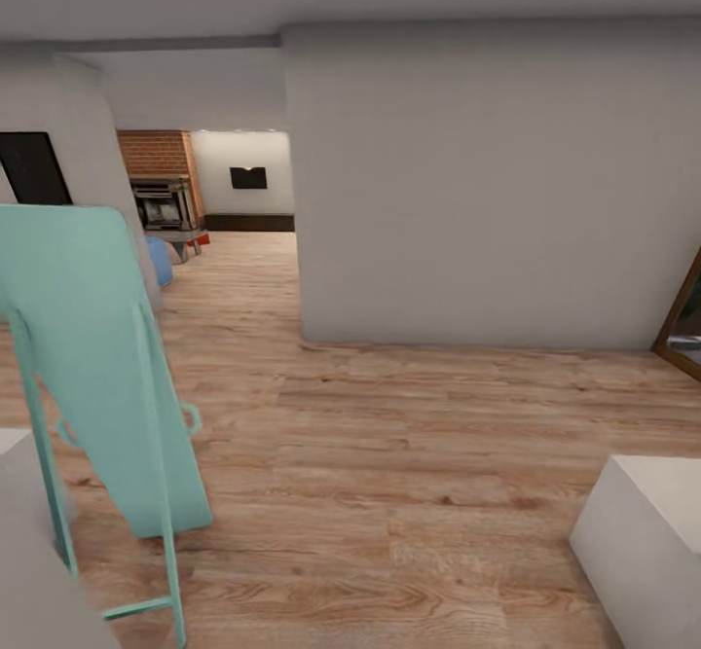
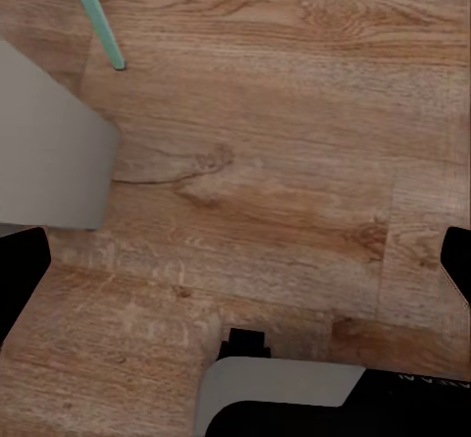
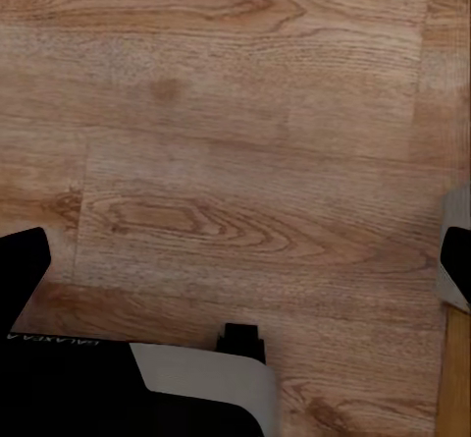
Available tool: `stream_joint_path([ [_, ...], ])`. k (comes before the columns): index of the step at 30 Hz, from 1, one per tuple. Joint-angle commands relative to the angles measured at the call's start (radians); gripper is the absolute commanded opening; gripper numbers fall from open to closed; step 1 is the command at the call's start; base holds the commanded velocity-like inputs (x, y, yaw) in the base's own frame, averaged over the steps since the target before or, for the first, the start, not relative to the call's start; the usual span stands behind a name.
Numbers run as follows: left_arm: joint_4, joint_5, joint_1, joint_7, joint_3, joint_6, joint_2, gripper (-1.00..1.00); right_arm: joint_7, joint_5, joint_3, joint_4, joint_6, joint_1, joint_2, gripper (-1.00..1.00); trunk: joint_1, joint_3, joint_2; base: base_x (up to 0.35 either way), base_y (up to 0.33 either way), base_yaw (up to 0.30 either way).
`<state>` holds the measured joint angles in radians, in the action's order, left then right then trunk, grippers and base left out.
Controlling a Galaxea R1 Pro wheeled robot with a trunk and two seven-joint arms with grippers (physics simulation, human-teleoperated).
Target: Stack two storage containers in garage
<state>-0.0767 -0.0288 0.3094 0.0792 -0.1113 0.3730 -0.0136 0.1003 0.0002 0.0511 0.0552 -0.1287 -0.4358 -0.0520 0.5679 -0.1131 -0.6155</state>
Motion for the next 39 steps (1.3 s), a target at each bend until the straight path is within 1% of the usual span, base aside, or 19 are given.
stream_joint_path([
  [1,-0.005,-0.003,0.002,0.001,-0.007,0.007,0.000,1.00,0.003,-0.001,0.005,0.005,-0.008,-0.002,0.000,1.00,0.001,-0.002,-0.002,0.323,0.000,0.000],
  [39,-0.005,-0.003,0.002,0.002,-0.007,0.007,0.001,1.00,-0.004,-0.006,0.004,0.005,-0.008,-0.002,0.000,1.00,0.001,-0.002,-0.002,0.323,0.000,0.000],
])
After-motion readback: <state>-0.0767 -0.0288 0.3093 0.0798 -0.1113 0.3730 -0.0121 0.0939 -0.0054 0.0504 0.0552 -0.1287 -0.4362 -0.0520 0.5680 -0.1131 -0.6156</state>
